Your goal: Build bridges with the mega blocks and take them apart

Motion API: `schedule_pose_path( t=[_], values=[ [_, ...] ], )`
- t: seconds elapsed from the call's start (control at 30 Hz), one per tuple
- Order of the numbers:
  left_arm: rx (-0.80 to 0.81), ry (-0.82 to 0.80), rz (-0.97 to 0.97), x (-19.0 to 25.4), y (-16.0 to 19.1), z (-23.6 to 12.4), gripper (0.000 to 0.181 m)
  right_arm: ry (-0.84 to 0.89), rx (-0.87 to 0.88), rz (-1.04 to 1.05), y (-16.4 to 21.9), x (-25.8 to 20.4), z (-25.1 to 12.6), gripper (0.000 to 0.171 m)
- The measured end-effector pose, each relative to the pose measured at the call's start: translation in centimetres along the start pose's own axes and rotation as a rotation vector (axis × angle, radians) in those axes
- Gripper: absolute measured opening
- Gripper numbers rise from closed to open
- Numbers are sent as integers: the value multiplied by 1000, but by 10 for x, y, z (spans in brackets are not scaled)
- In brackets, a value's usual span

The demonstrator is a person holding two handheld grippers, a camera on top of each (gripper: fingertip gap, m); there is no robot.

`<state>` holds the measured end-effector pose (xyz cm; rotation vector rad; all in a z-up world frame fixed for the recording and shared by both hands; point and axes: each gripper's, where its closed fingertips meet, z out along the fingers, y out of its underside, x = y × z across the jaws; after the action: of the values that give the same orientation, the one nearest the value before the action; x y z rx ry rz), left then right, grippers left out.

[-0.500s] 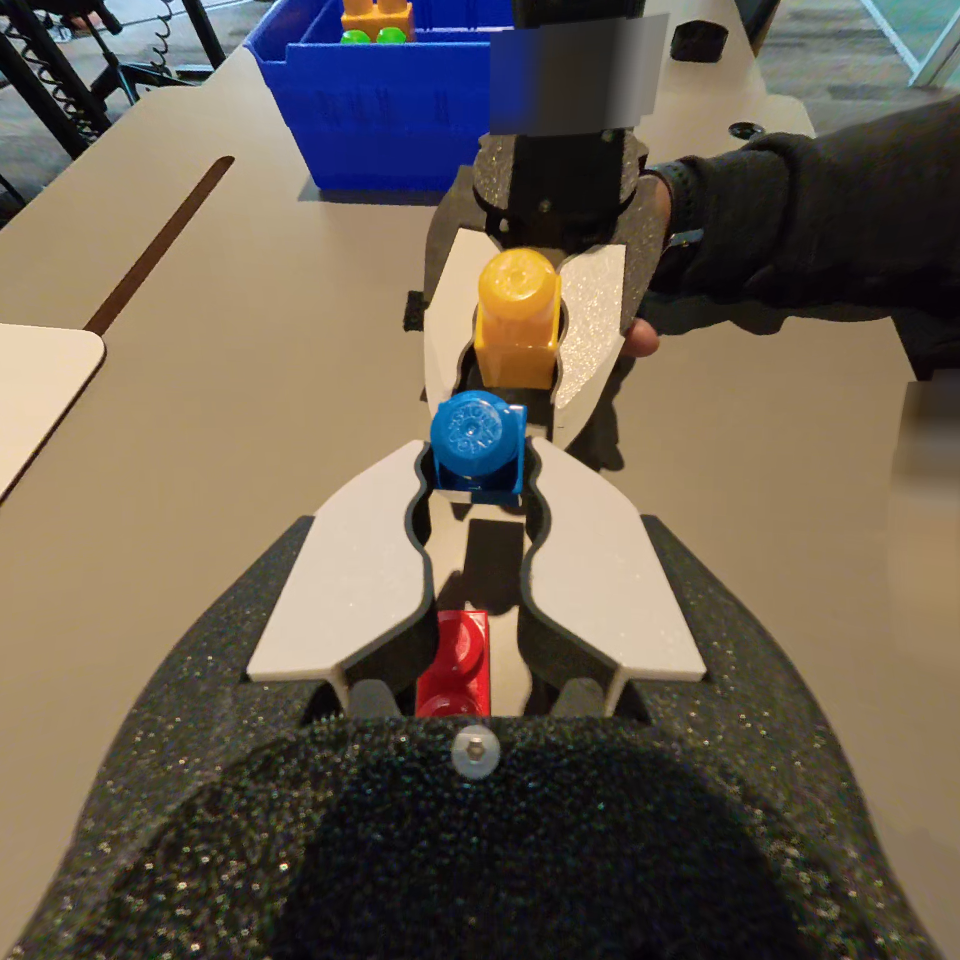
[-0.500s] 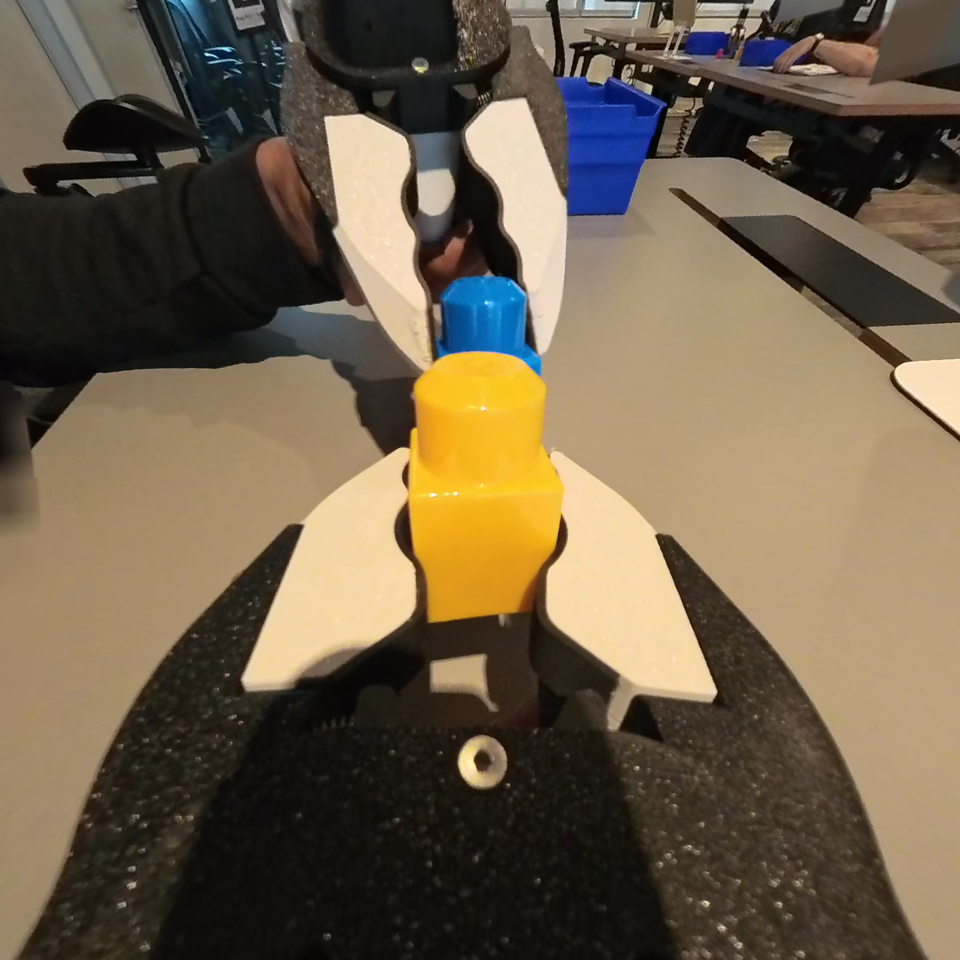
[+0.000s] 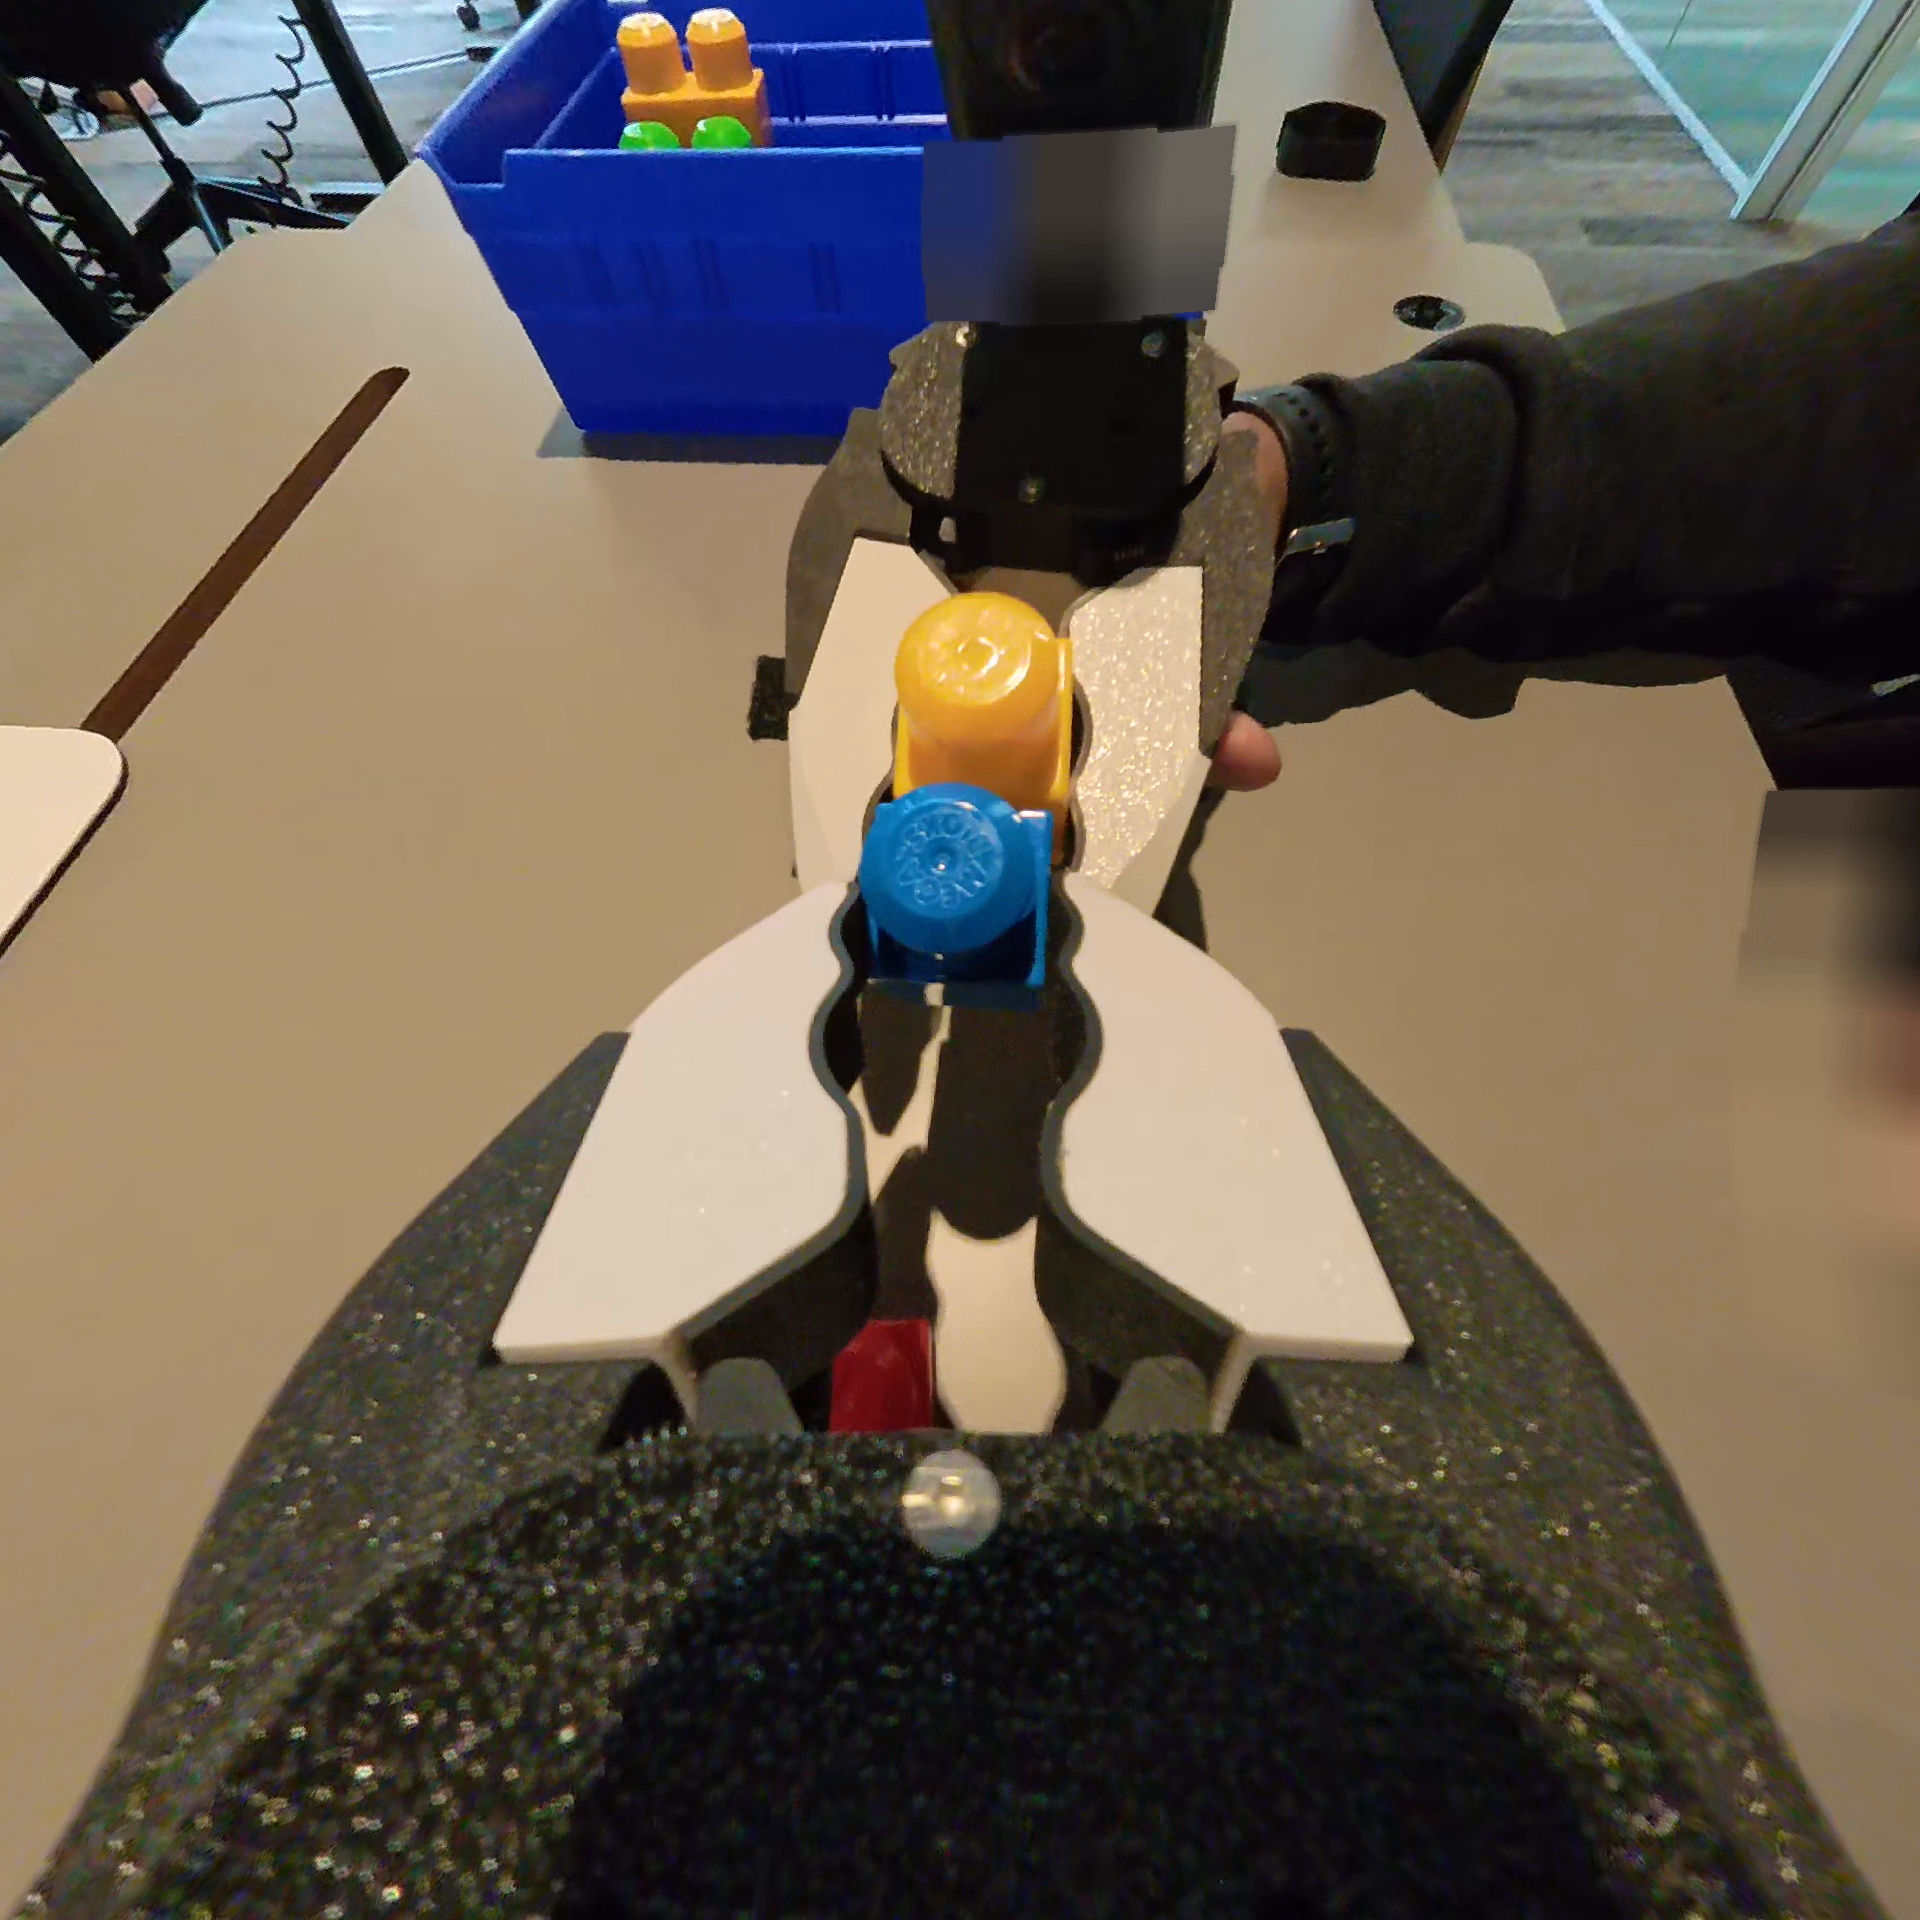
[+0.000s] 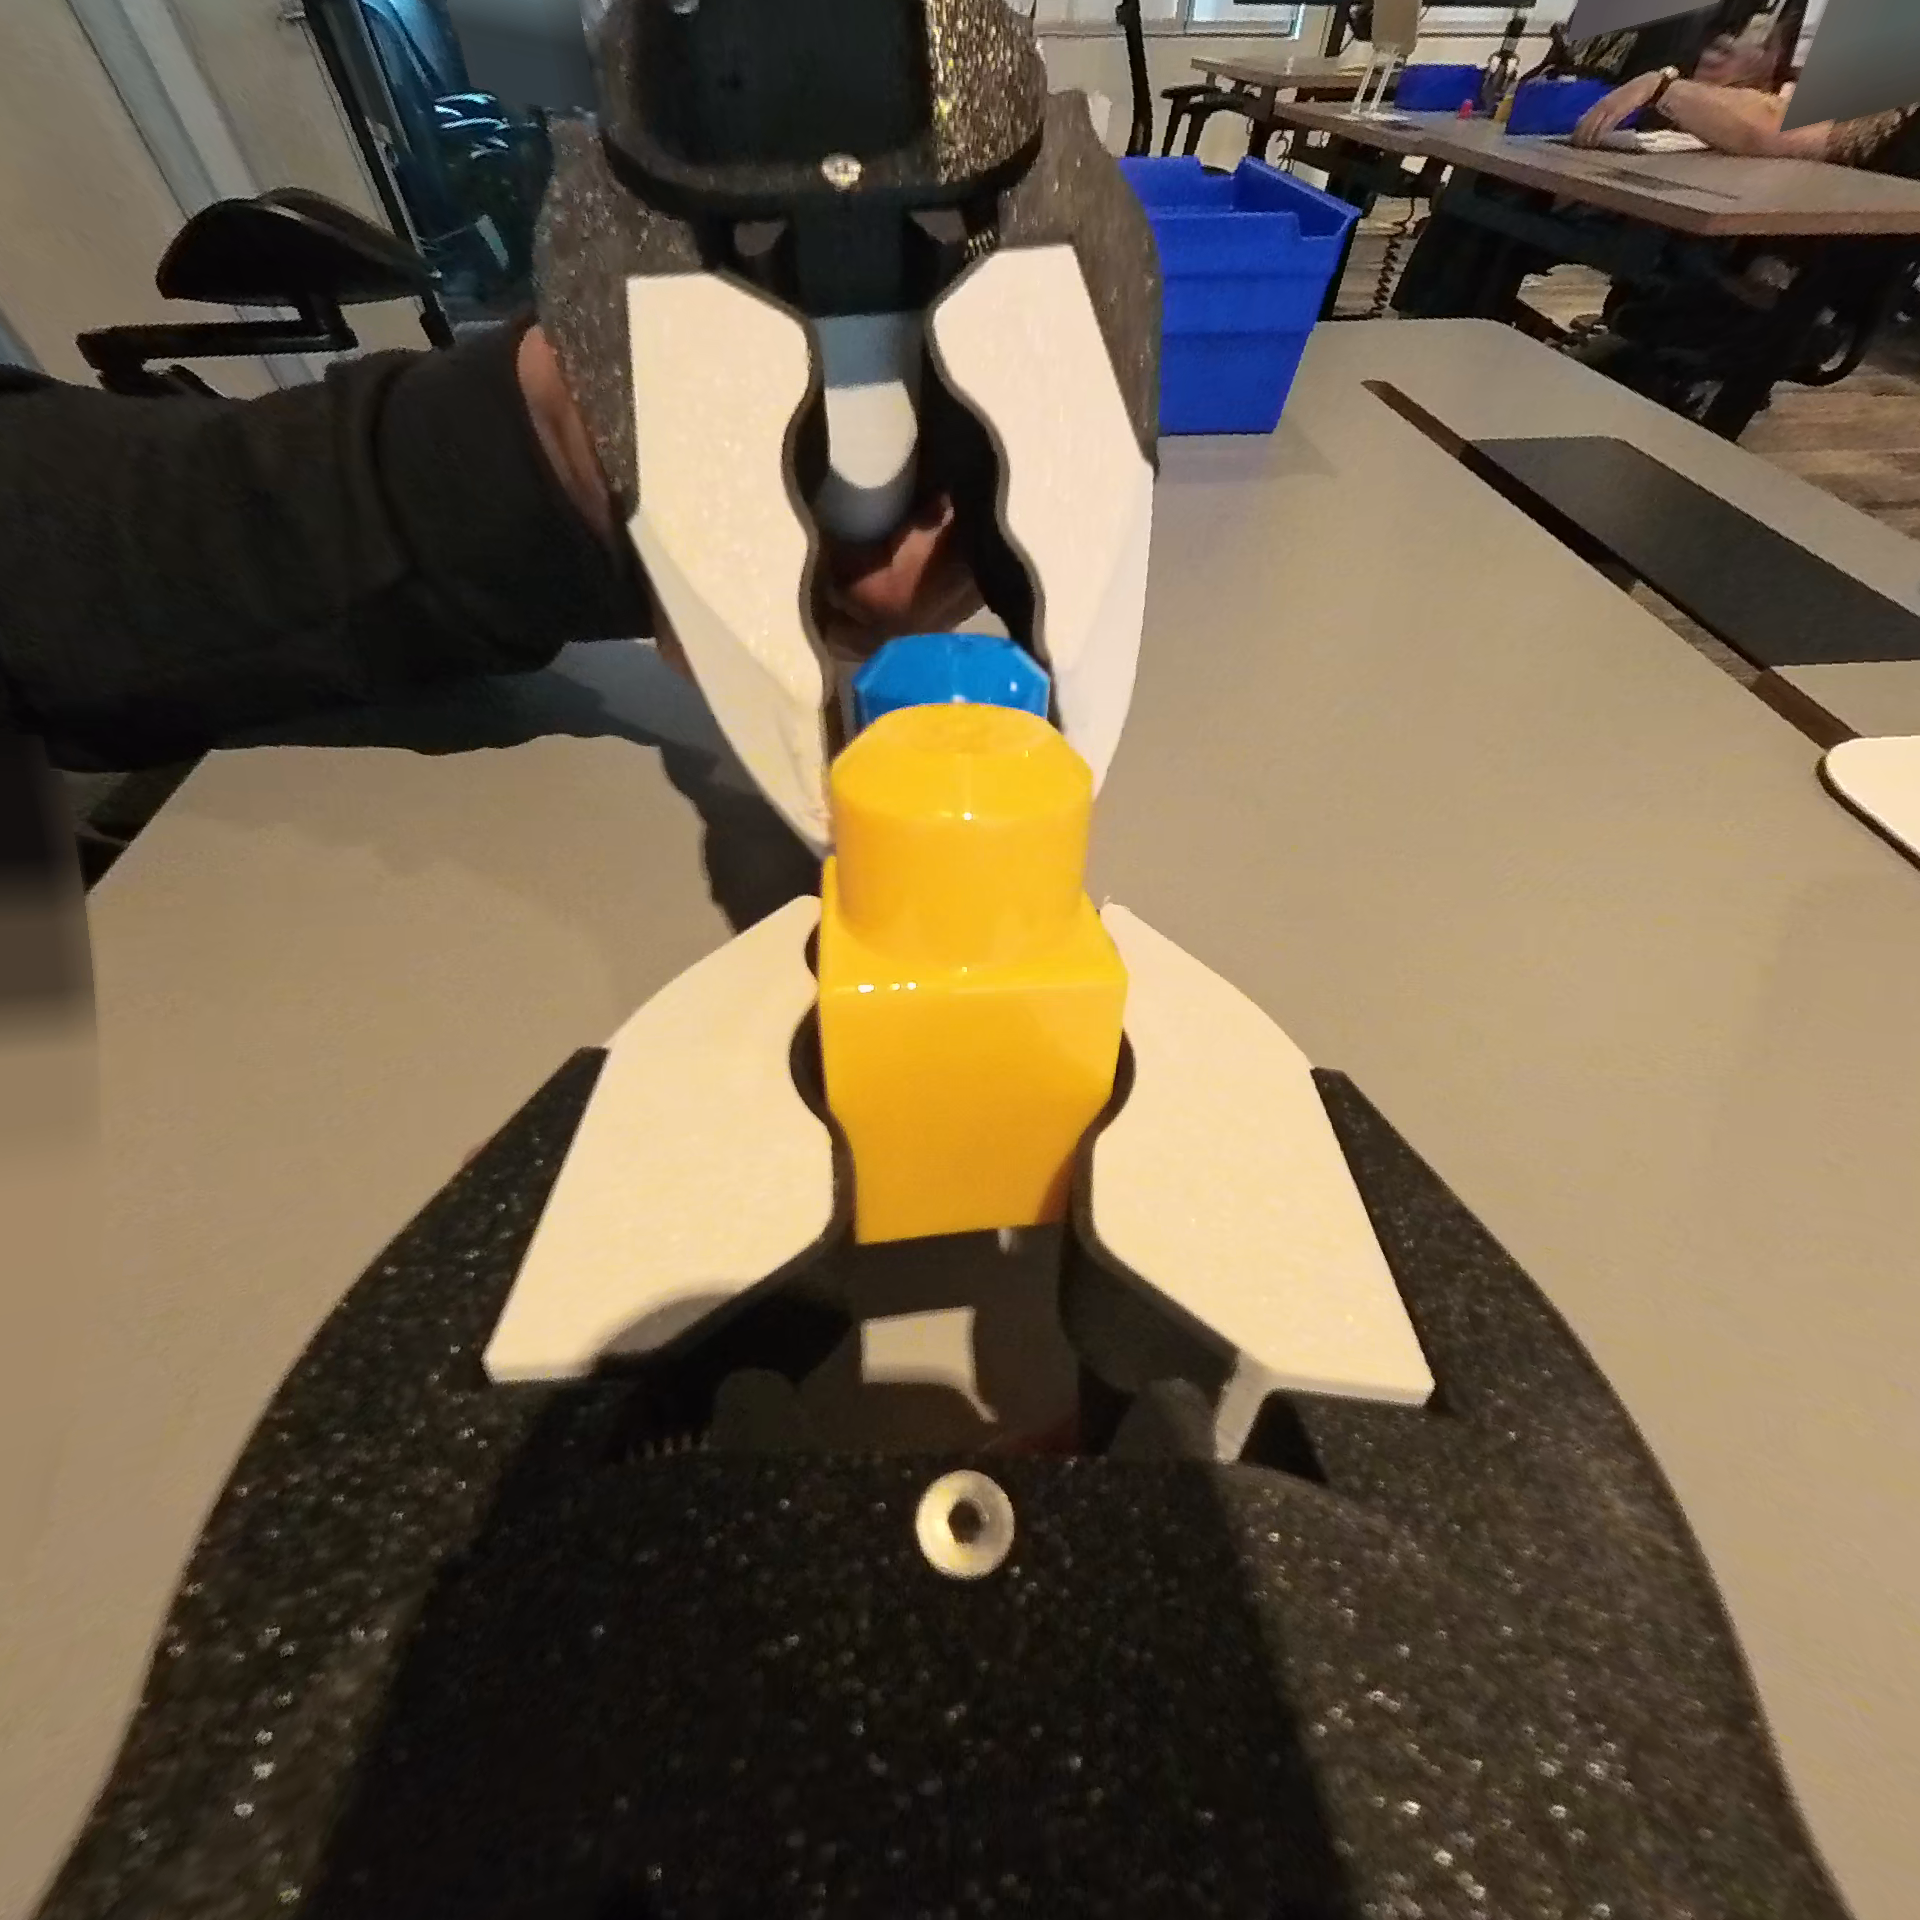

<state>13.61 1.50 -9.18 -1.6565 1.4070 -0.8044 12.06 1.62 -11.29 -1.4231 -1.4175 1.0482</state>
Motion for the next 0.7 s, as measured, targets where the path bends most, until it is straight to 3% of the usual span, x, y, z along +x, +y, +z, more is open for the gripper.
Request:
schedule_pose_path(
  t=[0.7],
  values=[
    [78,7,1,1,-10,-3,32,-17,90,39,-13,-2,-3,43]
  ],
)
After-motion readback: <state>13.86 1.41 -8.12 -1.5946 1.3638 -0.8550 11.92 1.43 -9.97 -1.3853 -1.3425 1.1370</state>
